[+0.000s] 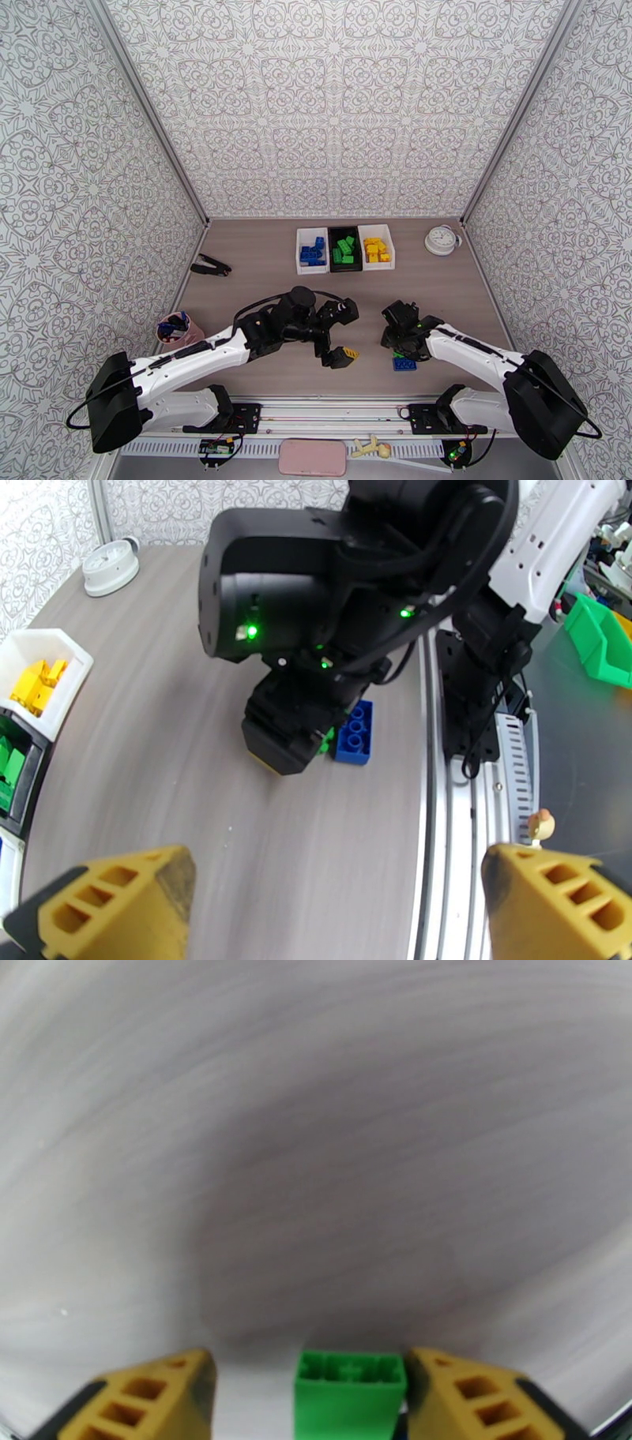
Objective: Sort the legos into containers by color
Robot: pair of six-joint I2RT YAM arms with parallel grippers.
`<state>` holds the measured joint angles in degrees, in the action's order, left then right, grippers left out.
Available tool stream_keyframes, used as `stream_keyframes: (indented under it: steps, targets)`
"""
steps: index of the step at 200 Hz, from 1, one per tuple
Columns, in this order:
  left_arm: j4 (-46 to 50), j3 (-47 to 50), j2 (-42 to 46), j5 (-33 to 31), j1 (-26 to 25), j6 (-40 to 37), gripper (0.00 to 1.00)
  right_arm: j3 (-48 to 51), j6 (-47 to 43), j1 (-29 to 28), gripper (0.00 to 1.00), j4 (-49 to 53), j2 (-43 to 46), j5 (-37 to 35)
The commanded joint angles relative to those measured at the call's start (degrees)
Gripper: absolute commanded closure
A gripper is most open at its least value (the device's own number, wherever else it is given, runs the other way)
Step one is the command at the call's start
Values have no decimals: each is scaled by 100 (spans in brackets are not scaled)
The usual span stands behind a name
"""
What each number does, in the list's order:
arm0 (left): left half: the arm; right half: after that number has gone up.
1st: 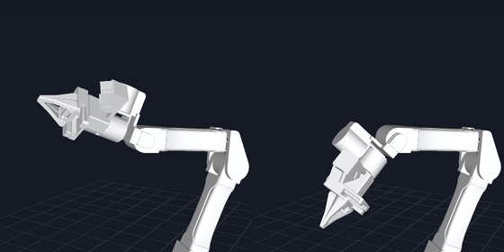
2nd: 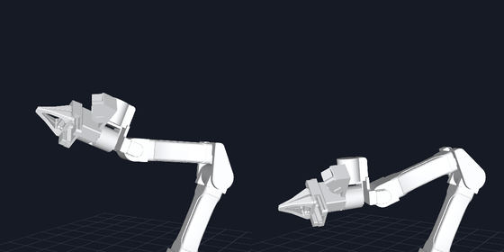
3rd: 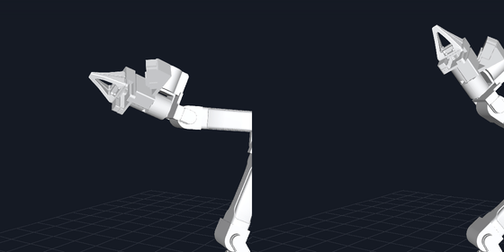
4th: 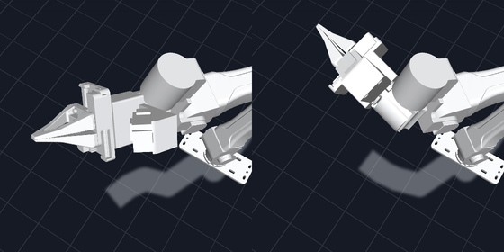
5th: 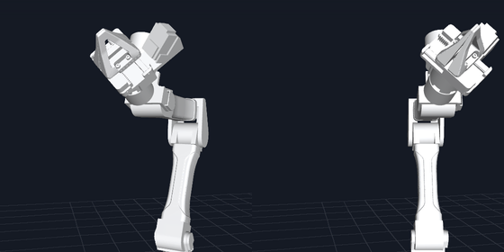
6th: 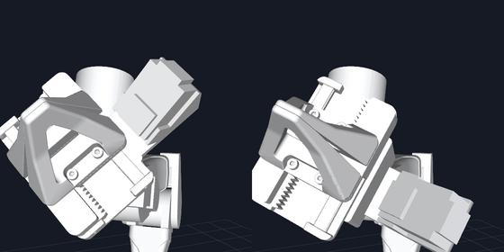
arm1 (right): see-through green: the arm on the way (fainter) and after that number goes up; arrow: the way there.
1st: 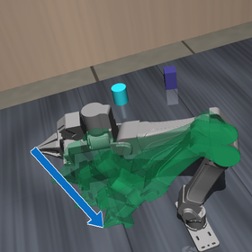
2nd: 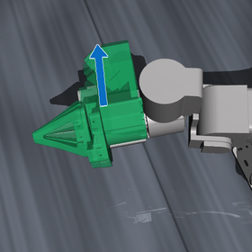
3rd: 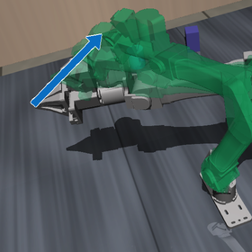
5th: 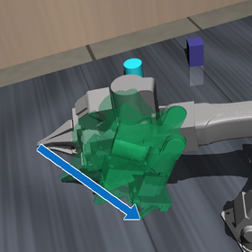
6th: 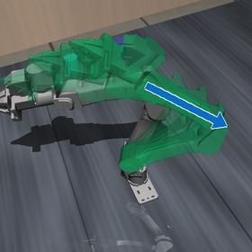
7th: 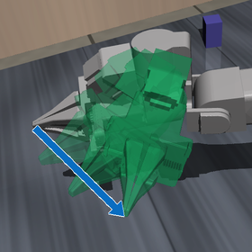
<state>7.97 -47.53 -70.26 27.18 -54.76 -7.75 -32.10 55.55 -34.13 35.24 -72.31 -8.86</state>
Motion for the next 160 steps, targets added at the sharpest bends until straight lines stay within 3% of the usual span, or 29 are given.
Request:
stream_keyframes:
  steps: [1, 66, 109, 160]
  targets:
    - [31, -47, -23, -13, -21, -37, 0, 28, -35, 26, 46, -186, -175, 96]
    - [7, -26, -41, -53, 1, -28, 0, -90, -88, 29, 69, -75, -253, -19]
    - [3, 63, 94, -186, 79, 101, 0, -396, -406, 29, 71, 63, 104, -225]
    - [123, 276, 528, -544, 265, 304, 0, -889, -1297, 28, 72, -491, 364, -310]
